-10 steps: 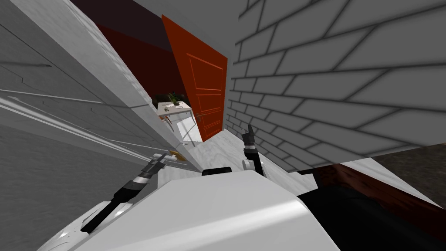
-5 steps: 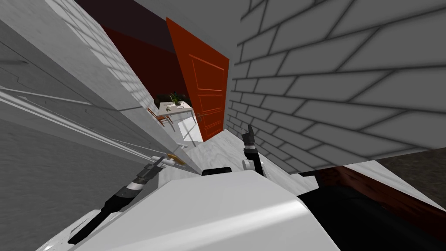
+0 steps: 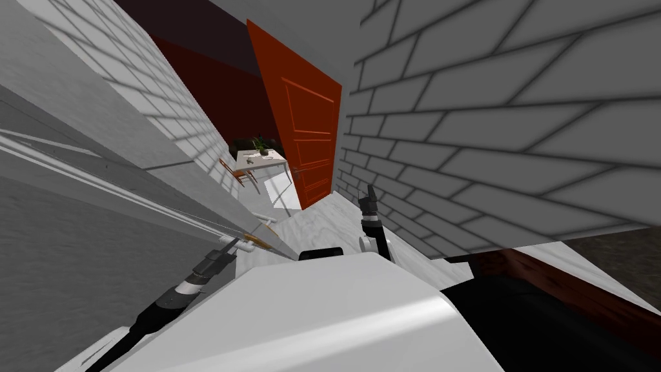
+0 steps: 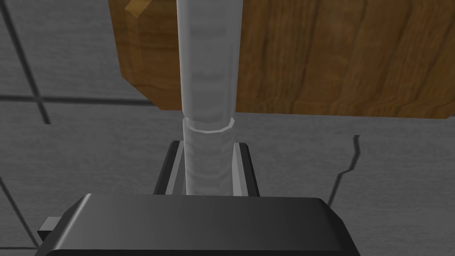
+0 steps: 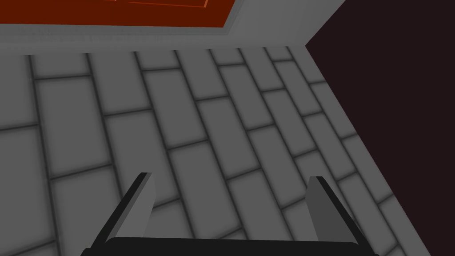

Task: Pull the door open

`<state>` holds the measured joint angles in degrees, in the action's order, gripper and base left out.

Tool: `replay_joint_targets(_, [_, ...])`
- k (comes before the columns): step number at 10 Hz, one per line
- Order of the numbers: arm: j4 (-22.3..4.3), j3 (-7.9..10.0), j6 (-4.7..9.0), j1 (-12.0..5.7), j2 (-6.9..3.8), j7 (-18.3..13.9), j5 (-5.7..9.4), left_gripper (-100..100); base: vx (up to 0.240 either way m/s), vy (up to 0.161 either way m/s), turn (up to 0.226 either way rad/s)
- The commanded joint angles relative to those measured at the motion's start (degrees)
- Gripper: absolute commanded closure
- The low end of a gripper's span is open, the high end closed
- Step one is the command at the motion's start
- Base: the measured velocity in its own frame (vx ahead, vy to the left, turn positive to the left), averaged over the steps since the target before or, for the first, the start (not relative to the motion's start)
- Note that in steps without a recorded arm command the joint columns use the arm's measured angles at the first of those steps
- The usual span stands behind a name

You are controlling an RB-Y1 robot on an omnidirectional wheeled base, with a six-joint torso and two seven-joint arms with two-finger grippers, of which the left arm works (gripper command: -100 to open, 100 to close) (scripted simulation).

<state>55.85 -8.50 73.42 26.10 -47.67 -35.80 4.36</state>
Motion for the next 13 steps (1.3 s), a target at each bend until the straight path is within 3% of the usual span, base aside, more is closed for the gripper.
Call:
replay_joint_targets(1, [-0.53, -0.52, 2.11, 0.5, 0.06, -0.07, -0.48, 100, 0.0, 0.0, 0.0])
replay_joint_targets(2, [-1.57, -0.69, 4.16, 1.35, -0.26, -0.25, -0.9, 100, 0.0, 0.0, 0.0])
replay_joint_targets(5, [-2.54, -0.84, 6.84, 2.14, -0.55, -0.41, -1.29, 100, 0.0, 0.0, 0.0])
replay_joint_targets(6, [-3.43, -0.98, 8.58, 2.86, -0.8, -0.55, -1.65, 100, 0.006, -0.004, 0.009])
replay_joint_targets(7, [-3.43, -0.98, 8.71, 2.86, -0.8, -0.55, -1.65, 100, 0.007, -0.004, 0.01])
replay_joint_targets(9, [-4.9, -1.2, 11.51, 4.05, -1.21, -0.78, -2.23, 100, 0.004, -0.004, 0.014])
replay_joint_targets(10, [-5.33, -0.33, 10.54, 3.42, -0.79, -0.97, -1.94, -100, -0.009, -0.039, -0.089])
replay_joint_targets(13, [-8.63, 0.66, 11.79, 2.4, -0.1, -1.58, -2.01, -100, -0.015, -0.062, -0.089])
